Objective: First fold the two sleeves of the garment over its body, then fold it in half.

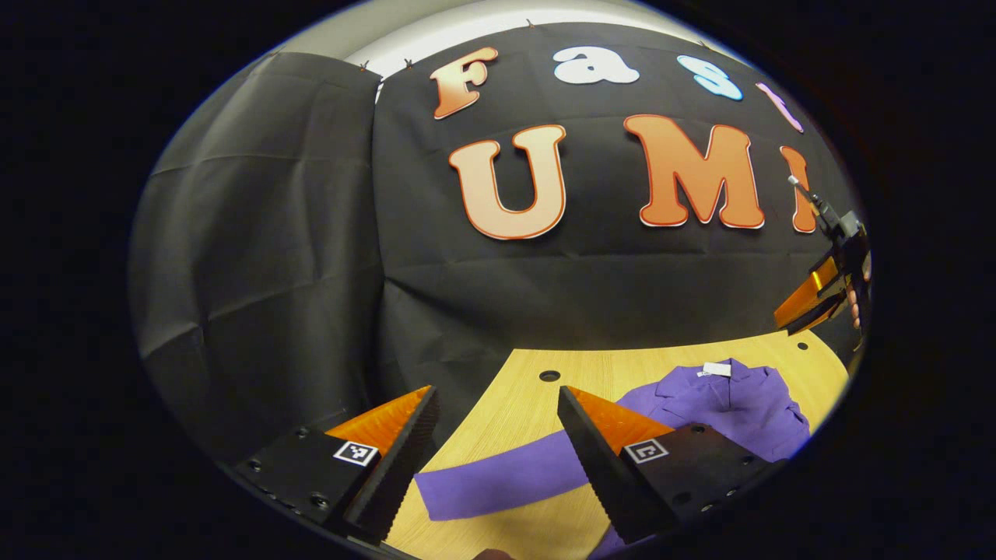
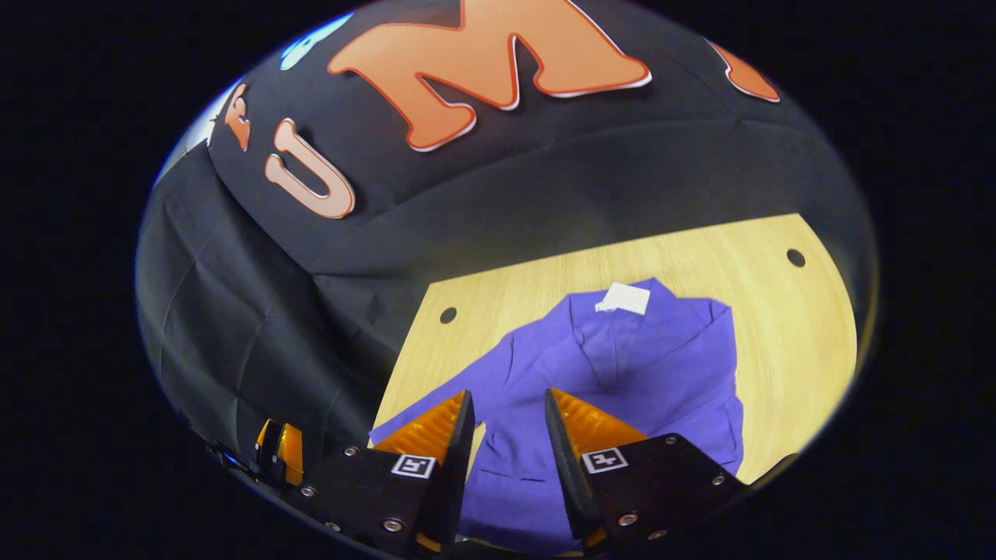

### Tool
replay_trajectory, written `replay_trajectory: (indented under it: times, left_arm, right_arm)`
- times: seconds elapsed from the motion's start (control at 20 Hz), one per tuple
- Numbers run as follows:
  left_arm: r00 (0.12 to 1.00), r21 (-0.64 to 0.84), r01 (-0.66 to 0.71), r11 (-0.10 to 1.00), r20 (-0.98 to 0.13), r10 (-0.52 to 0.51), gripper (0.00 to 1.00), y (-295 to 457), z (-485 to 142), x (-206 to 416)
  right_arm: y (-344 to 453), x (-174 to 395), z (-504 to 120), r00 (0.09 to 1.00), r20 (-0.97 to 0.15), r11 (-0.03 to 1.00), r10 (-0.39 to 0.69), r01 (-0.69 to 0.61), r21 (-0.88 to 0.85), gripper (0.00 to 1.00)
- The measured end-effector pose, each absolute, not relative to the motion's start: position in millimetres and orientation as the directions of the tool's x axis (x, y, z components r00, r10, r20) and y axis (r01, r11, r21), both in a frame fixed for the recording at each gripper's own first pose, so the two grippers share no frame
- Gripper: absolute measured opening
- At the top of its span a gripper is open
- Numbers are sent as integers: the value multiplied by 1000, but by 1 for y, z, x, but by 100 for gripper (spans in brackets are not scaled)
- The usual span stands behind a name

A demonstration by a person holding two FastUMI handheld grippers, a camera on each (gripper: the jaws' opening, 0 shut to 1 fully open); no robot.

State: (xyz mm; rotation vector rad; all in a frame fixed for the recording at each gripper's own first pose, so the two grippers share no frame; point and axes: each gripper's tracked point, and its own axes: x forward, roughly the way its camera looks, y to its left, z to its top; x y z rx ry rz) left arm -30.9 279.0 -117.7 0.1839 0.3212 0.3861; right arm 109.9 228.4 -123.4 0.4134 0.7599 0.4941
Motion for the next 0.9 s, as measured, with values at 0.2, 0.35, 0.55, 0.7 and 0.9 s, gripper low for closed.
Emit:
replay_trajectory:
  times: [0.2,0.35,0.55,0.7,0.9]
  left_arm:
    - [834,199,-365,909,-364,415,99,297,-142,-26]
    - [774,133,-392,911,-487,404,99,311,-175,-23]
    - [671,26,-441,897,-655,349,100,325,-220,-25]
    - [609,24,-461,887,-718,336,100,333,-240,-27]
    - [511,42,-469,882,-802,310,99,337,-273,-27]
  right_arm:
    - [185,114,-97,733,-474,855,488,-291,430,79]
    - [142,113,-76,828,-401,909,392,-282,306,94]
    - [97,93,-49,897,-325,952,298,-254,170,95]
    - [63,79,-27,933,-276,971,229,-200,131,95]
    - [20,60,3,968,-209,986,137,-112,126,95]
